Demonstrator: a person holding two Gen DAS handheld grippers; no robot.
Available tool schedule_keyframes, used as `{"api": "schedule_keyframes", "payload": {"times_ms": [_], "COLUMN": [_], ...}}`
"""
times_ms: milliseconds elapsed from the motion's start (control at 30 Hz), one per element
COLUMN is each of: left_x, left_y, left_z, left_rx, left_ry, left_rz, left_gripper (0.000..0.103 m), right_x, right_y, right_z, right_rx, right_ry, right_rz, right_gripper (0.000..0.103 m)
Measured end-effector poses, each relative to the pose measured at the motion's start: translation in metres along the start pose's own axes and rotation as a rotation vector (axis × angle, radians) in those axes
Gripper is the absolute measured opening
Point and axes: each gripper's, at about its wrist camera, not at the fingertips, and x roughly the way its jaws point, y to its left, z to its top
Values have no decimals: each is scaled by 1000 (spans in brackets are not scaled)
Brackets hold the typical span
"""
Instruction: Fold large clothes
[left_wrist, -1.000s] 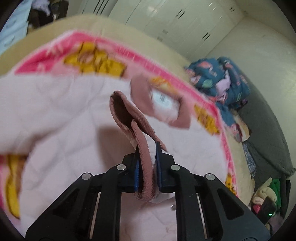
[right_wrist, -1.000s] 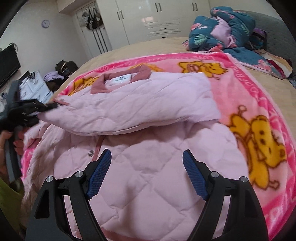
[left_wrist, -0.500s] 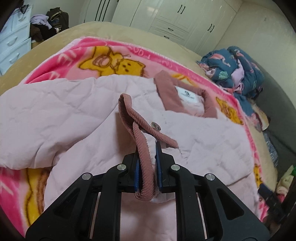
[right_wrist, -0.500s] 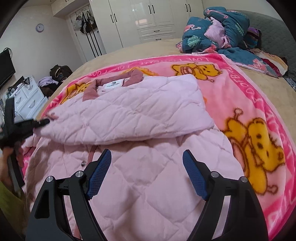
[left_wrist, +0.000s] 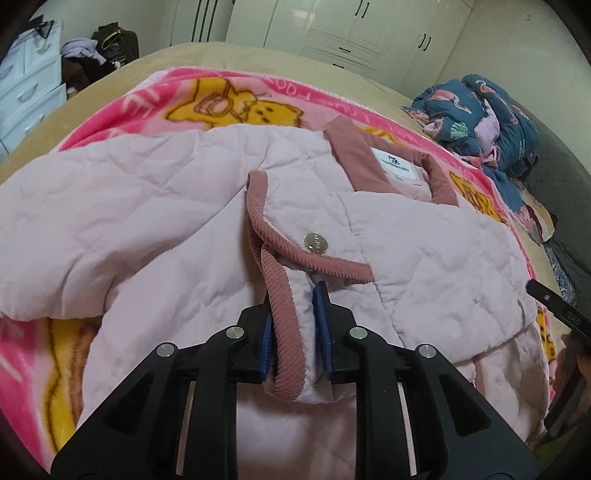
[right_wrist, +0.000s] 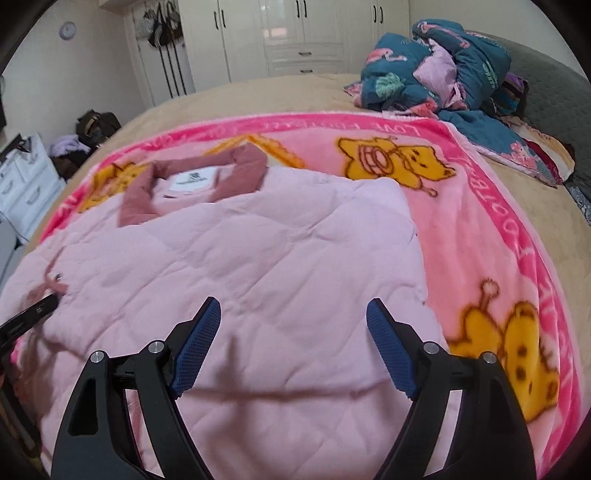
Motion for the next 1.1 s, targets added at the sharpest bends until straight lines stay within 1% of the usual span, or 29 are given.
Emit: {"api": "schedule_keyframes", "payload": {"times_ms": [67,133,233,333,433,500,567,600,667,733,800,867,933,967,1033,1100], "left_x": [1,2,3,5,5,5,4,3,2,1,0,-2,-5,-9,-14,-20], "left_y": [2,5,4,4,4,3,0,-1,-2,-1,0,0,-3,-4,-7,-11], "left_z": [-1,-2,-4,-4,-4,-5,-5,-5,-5,-5,-5,-5,-6,-6,-7,-9], "left_rx": [-5,-14,-12,-10,-12,-9,2,10,16,12,10,4,12,17,15,27], "left_ry": [1,3,3,6,4,4,6,7,12,18,20,26,33,30,29,23], "left_rz": [-3,-10,-12,-12,-13,-12,-7,-4,-3,-9,-7,-15,-18,-20,-27,-36], "left_gripper": [16,18,20,21,21,22,22,22,25,35,39,46,62,66,84,90], "right_x": [15,27,37,42,40,33,24,19,10,2,-7,-15,-21,-24,-28,-32], "right_y": [-6,-10,-16,-16,-13,-11,-8,-6,0,5,11,15,19,21,24,27], "right_z": [1,-1,-6,-10,-13,-14,-17,-19,-23,-27,-35,-40,-44,-45,-47,-49], "right_rx": [7,12,50,57,53,74,91,96,100,101,115,128,134,133,132,133], "right_ry": [39,68,79,72,61,57,39,29,14,5,-8,-15,-17,-18,-17,-11], "right_rz": [-27,-33,-16,-21,-38,-42,-21,-6,5,18,35,58,69,70,71,81], "right_gripper": [81,82,83,85,86,86,87,89,91,93,96,97,98,98,98,99]}}
